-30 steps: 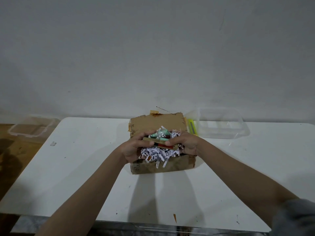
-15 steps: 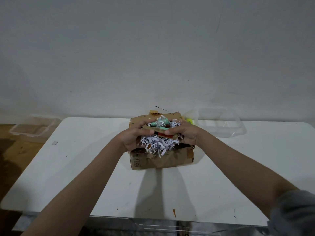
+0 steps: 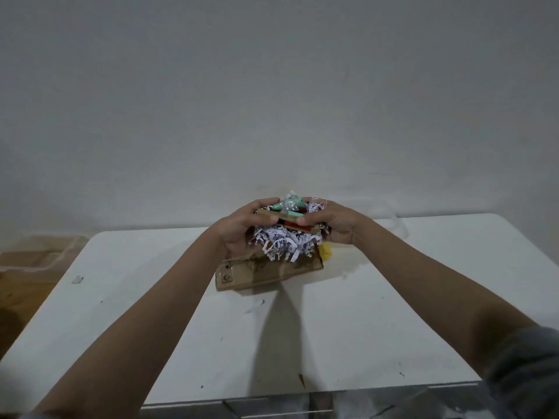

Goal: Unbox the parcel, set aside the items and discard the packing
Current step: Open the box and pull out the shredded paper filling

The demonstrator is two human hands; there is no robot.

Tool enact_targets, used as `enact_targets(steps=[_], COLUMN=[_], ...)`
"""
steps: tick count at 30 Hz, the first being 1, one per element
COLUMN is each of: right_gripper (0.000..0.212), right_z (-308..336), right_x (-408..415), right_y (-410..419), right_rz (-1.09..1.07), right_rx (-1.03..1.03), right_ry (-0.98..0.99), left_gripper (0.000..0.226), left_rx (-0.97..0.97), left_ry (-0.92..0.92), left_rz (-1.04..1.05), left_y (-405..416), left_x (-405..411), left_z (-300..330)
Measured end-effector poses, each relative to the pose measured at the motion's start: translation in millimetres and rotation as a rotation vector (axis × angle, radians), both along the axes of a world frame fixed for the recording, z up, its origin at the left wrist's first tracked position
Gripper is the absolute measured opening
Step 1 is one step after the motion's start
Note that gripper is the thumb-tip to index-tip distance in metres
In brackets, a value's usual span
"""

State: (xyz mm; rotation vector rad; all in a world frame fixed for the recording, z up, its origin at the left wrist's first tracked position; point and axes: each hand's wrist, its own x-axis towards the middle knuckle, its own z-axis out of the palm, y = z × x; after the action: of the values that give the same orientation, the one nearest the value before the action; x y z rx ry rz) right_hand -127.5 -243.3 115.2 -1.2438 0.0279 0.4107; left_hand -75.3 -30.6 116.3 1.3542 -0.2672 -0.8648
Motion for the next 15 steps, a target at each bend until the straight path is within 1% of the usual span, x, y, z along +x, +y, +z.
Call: enact_targets(steps=[3, 6, 8, 10, 13, 15], right_gripper=[0.045, 0.053, 0.055, 0.059, 0.069, 0.062], right_z=[4, 2, -2, -12, -34, -49], right_x=[-18, -41, -59, -76, -99, -113], right_y=[-22, -50, -70, -93, -125, -143], right_rz=[-0.045, -0.085, -0.118, -0.141, -0.131, -0.141], right_rx=[-0.011, -0.062, -0.071, -0.075, -0.109, -0.122], right_ry=[-0.006, 0.013, 0.025, 0.046, 0.099, 0.132], left_gripper=[0.061, 0.052, 0.046, 0.048, 0.052, 0.057], left_rx=[0.018, -0.013, -0.008, -0.005, 0.015, 0.05], left_ry=[-0.017, -0.029, -0.032, 0.003, 0.092, 0.109], left_rz=[-0.044, -0.064, -0.101, -0.131, -0.122, -0.144], left_y=[-23, -56, -79, -103, -135, -154], left_x=[-9, -24, -36, -47, -67, -80], left_z=[3, 1, -4, -16, -40, -57])
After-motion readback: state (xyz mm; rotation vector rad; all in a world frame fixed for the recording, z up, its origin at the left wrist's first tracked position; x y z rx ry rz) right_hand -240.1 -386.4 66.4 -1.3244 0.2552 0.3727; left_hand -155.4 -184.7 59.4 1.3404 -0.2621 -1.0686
